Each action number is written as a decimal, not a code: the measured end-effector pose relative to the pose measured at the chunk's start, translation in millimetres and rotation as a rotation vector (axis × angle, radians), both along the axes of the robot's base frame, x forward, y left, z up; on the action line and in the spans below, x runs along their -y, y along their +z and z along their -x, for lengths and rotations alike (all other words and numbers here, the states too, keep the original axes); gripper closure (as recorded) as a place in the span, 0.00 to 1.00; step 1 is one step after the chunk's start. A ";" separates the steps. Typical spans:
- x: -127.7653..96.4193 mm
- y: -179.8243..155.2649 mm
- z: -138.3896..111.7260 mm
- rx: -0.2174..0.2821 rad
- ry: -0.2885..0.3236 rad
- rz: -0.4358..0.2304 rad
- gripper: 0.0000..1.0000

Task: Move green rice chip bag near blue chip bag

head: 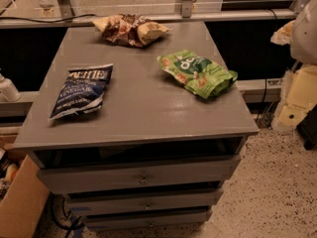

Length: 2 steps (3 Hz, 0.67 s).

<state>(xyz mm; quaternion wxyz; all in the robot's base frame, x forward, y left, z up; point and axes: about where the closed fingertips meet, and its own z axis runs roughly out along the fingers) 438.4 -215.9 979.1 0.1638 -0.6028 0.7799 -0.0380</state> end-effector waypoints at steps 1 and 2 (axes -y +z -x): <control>0.0 0.0 0.0 0.000 0.000 0.000 0.00; 0.2 -14.4 -9.0 0.021 -0.024 -0.020 0.00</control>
Offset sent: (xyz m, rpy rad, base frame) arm 0.0347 -0.0024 -0.0593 0.0750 -0.0594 -0.0904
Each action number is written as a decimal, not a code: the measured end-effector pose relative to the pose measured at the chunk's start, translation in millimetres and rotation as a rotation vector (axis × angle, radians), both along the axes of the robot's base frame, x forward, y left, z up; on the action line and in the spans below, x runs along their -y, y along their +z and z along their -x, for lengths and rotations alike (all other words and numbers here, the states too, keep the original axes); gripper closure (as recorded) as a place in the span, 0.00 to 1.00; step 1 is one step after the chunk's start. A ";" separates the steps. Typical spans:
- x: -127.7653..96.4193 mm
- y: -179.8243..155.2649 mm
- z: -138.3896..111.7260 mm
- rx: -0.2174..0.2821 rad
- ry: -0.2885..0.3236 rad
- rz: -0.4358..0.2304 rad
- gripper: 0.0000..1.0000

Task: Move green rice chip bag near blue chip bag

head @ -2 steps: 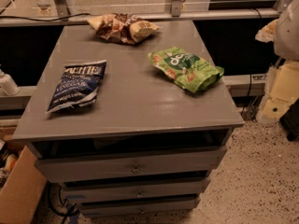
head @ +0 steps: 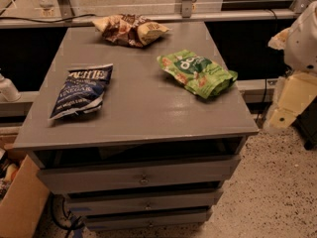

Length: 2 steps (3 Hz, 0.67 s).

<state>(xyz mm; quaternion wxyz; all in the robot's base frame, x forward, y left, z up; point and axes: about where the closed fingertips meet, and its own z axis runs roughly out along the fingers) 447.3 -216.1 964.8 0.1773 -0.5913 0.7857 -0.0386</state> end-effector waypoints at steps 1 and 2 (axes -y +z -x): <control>4.3 -32.0 -35.0 0.043 -0.064 -0.065 0.00; 1.9 -45.8 -74.9 0.091 -0.112 -0.140 0.00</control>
Offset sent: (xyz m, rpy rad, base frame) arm 0.1265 -0.0020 -0.0557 0.2375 -0.1610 -0.1759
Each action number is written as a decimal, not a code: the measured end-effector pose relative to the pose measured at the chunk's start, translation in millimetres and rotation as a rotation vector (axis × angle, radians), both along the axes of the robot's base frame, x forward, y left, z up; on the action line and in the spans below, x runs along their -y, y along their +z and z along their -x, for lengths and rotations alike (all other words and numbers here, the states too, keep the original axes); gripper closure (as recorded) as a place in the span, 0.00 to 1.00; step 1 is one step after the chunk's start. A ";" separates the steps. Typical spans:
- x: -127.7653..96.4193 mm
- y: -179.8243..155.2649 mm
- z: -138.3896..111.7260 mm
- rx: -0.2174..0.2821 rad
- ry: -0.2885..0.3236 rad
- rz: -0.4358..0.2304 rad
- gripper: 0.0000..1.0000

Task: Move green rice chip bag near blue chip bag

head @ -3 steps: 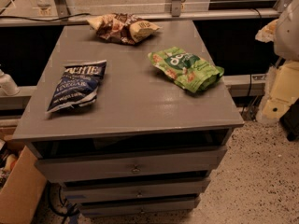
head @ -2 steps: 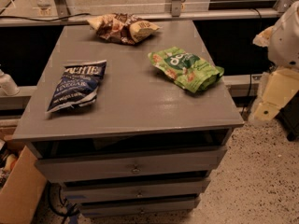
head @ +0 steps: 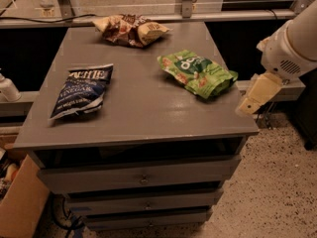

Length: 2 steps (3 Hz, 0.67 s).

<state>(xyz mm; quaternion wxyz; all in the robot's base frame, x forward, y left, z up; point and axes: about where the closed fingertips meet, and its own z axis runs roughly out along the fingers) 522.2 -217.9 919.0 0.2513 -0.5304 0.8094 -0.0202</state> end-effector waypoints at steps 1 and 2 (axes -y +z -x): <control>-9.5 2.7 -32.0 0.032 -0.037 -0.068 0.00; -24.5 -8.0 -50.2 0.022 -0.055 -0.124 0.00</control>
Offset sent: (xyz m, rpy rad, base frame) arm 0.0733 0.0408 -0.0231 0.1961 -0.0068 -0.0808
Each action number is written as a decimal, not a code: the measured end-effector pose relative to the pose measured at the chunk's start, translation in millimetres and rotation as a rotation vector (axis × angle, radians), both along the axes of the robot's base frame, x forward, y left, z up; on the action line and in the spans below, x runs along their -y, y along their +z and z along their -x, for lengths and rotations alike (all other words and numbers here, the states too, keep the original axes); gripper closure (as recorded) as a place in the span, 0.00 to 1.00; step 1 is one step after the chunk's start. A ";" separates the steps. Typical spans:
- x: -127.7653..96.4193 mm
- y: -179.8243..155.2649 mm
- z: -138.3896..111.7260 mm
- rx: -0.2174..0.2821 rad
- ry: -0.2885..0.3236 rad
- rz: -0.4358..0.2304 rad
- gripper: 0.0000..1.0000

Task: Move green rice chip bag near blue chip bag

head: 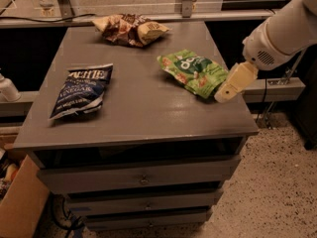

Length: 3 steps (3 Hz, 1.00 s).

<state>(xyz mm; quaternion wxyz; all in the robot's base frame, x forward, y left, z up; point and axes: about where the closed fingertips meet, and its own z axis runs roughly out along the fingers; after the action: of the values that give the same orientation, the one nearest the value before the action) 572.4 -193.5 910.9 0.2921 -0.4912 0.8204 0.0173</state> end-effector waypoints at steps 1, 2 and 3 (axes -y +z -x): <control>-11.0 -17.5 -23.1 -0.010 -0.016 -0.043 0.00; -17.6 -38.2 -44.7 -0.023 -0.039 -0.084 0.00; -29.9 -59.9 -59.2 -0.049 -0.054 -0.099 0.00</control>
Offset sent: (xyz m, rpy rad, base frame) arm 0.0724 0.0230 -0.0624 0.1360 0.0364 -0.0727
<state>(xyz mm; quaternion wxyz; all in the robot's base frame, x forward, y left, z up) 631.6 -163.6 851.0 0.2961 -0.4534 0.8384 0.0622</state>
